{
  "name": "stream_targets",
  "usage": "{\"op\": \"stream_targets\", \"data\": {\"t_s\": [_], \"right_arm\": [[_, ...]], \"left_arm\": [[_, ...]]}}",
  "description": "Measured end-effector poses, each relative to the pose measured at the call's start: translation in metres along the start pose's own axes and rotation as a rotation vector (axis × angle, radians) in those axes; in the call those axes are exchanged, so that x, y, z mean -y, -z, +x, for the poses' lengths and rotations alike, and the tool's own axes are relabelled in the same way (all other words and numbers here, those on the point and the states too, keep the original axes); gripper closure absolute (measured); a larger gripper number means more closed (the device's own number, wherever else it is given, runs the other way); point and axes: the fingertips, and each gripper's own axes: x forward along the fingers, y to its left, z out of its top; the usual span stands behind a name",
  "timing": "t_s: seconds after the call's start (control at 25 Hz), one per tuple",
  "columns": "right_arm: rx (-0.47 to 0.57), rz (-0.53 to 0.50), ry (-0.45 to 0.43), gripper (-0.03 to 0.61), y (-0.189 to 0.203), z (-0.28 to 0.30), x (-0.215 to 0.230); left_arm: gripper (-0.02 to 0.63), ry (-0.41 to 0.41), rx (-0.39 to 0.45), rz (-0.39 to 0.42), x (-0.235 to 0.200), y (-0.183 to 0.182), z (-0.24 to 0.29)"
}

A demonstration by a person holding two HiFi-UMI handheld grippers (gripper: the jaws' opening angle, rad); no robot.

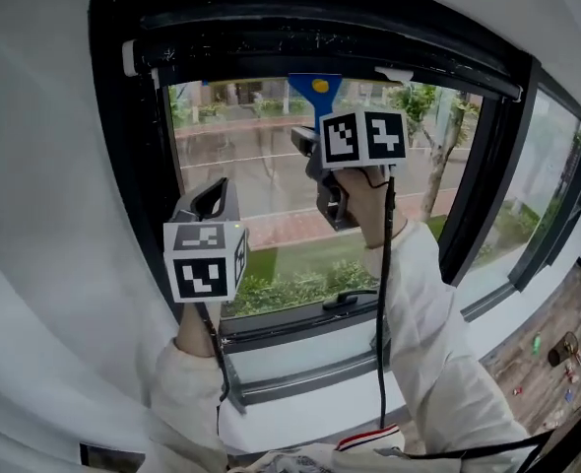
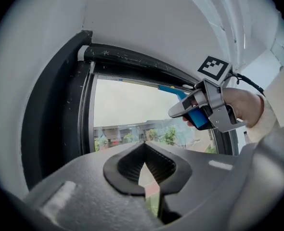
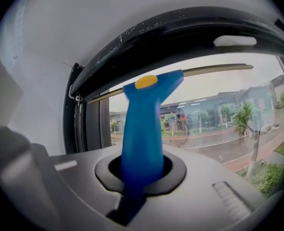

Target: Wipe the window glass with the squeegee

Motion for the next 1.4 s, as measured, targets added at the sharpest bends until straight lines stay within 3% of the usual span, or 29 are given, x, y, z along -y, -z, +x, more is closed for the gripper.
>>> {"op": "stream_targets", "data": {"t_s": [0.2, 0.44, 0.88, 1.4], "right_arm": [[0.007, -0.004, 0.009, 0.542, -0.02, 0.018, -0.001], [-0.004, 0.008, 0.002, 0.542, -0.024, 0.032, 0.001], [-0.049, -0.033, 0.067, 0.543, 0.003, 0.044, 0.015], [-0.08, 0.009, 0.049, 0.545, 0.062, 0.051, 0.016]], "left_arm": [[0.614, -0.018, 0.017, -0.037, -0.022, -0.016, 0.001], [0.614, 0.006, 0.016, -0.059, -0.016, -0.011, 0.004], [0.614, 0.016, -0.032, -0.093, -0.004, 0.022, 0.007], [0.614, 0.008, -0.127, -0.101, 0.003, 0.078, 0.005]]}}
